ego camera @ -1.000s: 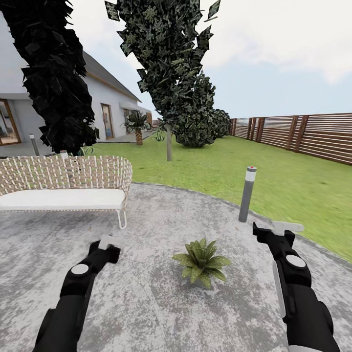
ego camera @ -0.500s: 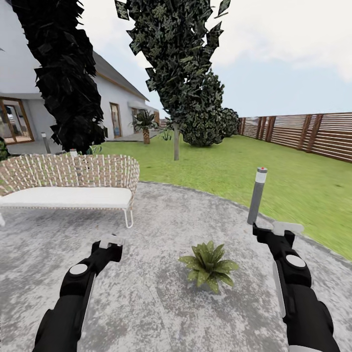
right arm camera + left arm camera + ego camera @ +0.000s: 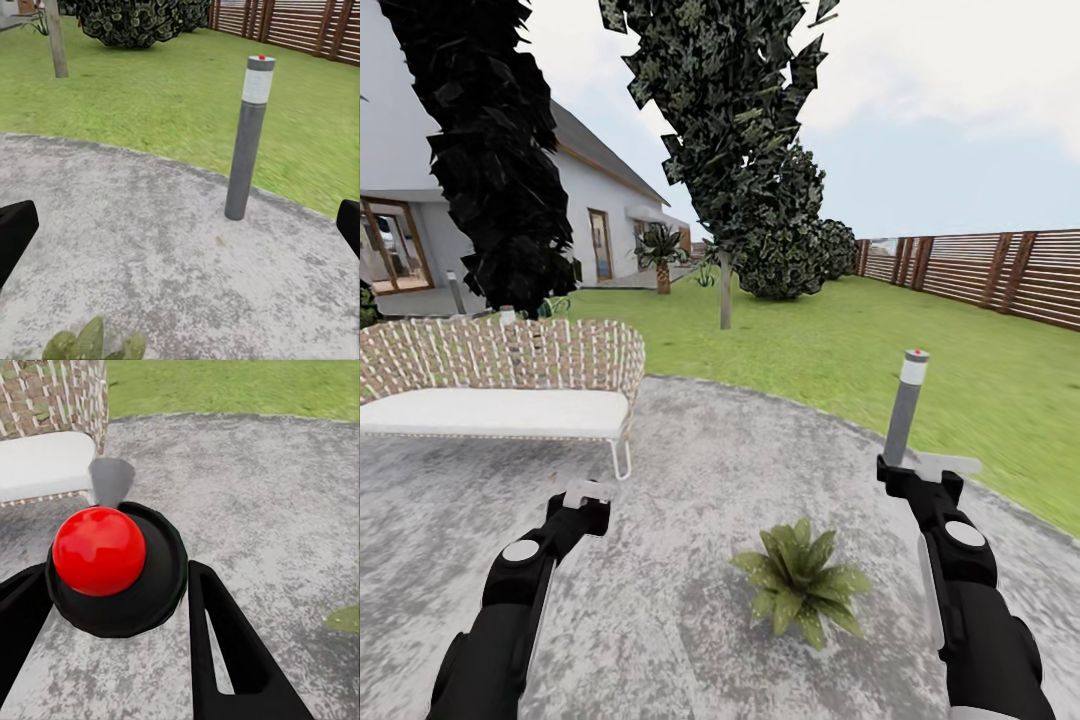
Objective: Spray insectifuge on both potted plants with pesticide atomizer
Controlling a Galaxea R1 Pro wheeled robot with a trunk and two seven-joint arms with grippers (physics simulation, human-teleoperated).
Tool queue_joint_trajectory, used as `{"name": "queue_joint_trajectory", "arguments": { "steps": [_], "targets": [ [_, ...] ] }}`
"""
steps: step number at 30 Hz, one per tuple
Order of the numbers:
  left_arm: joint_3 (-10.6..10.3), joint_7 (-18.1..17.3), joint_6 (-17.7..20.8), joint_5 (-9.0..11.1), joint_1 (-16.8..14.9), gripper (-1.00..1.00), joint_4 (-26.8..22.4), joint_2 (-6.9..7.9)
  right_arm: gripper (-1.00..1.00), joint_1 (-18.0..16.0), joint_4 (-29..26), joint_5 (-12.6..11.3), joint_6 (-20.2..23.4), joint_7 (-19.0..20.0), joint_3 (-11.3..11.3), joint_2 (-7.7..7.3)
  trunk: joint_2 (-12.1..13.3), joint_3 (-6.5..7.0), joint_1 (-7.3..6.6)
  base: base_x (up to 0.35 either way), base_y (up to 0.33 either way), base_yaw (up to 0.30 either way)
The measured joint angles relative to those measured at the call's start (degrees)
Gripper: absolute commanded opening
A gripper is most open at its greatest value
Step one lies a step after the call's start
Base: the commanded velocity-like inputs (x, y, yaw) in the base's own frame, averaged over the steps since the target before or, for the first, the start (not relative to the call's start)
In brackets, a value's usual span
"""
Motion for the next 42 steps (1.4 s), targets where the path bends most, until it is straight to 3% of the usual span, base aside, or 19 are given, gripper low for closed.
{"name": "queue_joint_trajectory", "arguments": {
  "steps": [14, 42],
  "targets": [
    [-0.04, 0.00, 0.01, 0.00, 0.01, -1.00, -0.02, -0.01, 1.00, -0.01, 0.01, 0.01, -0.01, 0.00, 0.01, 0.00, 0.00, -0.28, 0.01, 0.329, 0.000, 0.177],
    [-0.31, 0.09, 0.02, 0.02, 0.01, -1.00, -0.02, -0.05, 1.00, -0.01, 0.05, 0.01, -0.01, 0.00, 0.01, 0.00, 0.00, -0.62, 0.04, 0.011, 0.000, 0.268]
  ]
}}
